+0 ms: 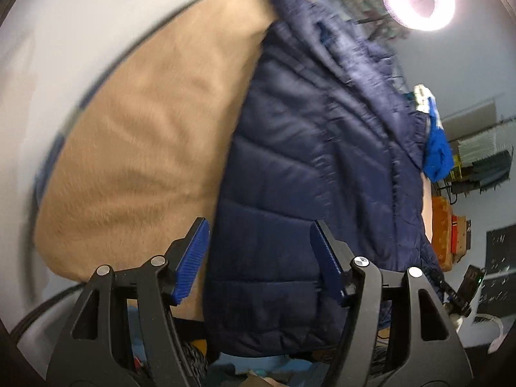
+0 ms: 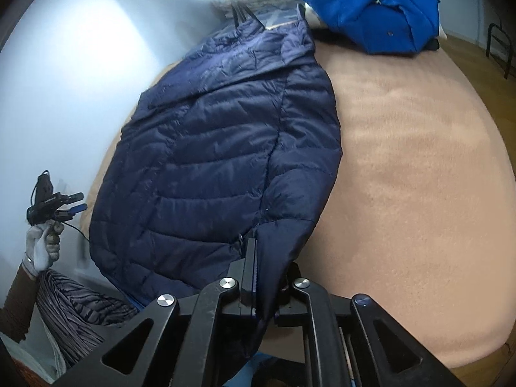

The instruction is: Fold large clothes

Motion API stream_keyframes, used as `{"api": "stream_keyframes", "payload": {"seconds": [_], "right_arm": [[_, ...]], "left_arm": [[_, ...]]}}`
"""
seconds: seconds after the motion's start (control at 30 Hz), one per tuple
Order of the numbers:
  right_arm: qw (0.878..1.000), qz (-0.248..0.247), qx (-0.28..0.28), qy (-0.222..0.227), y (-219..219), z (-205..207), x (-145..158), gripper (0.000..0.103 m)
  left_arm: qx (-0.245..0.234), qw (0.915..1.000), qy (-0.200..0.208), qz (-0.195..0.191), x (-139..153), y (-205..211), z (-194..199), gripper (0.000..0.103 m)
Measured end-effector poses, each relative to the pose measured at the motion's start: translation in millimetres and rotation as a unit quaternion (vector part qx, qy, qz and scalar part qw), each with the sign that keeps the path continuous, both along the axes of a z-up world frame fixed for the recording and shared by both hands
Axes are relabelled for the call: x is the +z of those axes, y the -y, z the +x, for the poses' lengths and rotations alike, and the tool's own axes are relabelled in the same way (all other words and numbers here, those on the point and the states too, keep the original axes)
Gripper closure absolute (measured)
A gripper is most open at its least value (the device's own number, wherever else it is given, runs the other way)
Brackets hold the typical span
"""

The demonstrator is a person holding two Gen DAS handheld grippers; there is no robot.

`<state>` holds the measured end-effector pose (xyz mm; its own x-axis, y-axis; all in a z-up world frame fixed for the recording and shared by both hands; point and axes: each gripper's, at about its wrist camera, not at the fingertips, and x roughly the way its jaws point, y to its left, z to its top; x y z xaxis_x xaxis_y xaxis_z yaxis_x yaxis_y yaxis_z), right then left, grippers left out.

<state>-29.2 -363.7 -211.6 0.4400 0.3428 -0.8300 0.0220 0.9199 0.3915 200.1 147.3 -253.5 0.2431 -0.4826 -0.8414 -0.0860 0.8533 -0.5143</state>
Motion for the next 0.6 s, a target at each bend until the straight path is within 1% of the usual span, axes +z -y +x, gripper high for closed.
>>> {"api": "stream_keyframes", "payload": {"seconds": [0.03,0.07,0.1,0.13,0.17,0.2,0.23,0.27,0.3,0.33,0.37,0.4,0.43,0.47,0.53,0.6], "right_arm": [[1.000,-0.004,0.001,-0.003,1.0,0.9,-3.2,0.089],[1.000,-0.005,0.002,-0.007,2.4,2.2,-6.5,0.080],[1.000,-0.002,0.003,-0.009,4.0,1.3,-8.1,0.075],[1.000,0.008,0.002,-0.016,7.1,2.9,-12.3,0.062],[1.000,0.019,0.000,-0.026,9.7,4.9,-16.9,0.044],[0.999,0.027,-0.002,-0.032,11.7,6.1,-20.3,0.036],[0.998,0.037,-0.006,-0.041,14.3,8.8,-26.8,0.031],[0.998,0.035,-0.009,-0.050,15.1,11.1,-31.8,0.032],[0.998,0.033,-0.010,-0.057,16.0,12.3,-36.0,0.033],[0.997,0.033,-0.005,-0.067,15.2,13.7,-41.2,0.041],[0.997,0.036,0.000,-0.075,13.3,15.6,-45.8,0.055],[0.996,0.037,0.006,-0.084,10.5,17.1,-50.4,0.064],[0.995,0.039,0.012,-0.092,6.5,18.1,-54.2,0.081],[0.995,0.035,0.020,-0.093,1.6,18.1,-55.2,0.092],[0.996,0.021,0.031,-0.081,-7.7,17.2,-48.1,0.098],[0.997,0.028,0.042,-0.062,-16.5,13.6,-36.4,0.100]], "left_arm": [[-0.003,0.9998,-0.016,-0.006,-8.5,0.3,1.4,0.037],[-0.004,0.9996,-0.025,-0.008,-13.5,0.8,1.8,0.037],[-0.006,0.9993,-0.035,-0.011,-19.3,1.4,1.0,0.037],[-0.005,0.9988,-0.045,-0.016,-25.0,1.8,-1.0,0.037],[-0.003,0.9986,-0.048,-0.021,-27.5,1.6,-3.2,0.037],[0.000,0.9990,-0.040,-0.020,-27.1,2.7,-6.8,0.037],[-0.011,0.9992,-0.036,-0.015,-25.7,6.6,-9.1,0.037],[-0.025,0.9989,-0.035,-0.017,-23.6,11.9,-10.8,0.044],[-0.033,0.9987,-0.034,-0.021,-22.5,15.5,-12.3,0.057],[-0.043,0.9982,-0.037,-0.020,-23.9,20.3,-13.4,0.089],[-0.050,0.9979,-0.038,-0.015,-24.1,24.3,-14.2,0.097],[-0.055,0.9980,-0.032,-0.006,-22.5,28.4,-14.9,0.097],[-0.065,0.9977,-0.020,0.002,-17.3,32.9,-16.5,0.099],[-0.070,0.9975,-0.010,0.004,-12.0,34.8,-17.2,0.100],[-0.069,0.9975,0.013,-0.004,1.1,31.9,-18.8,0.100],[-0.054,0.9977,0.033,-0.025,16.7,19.0,-22.7,0.100]]}}
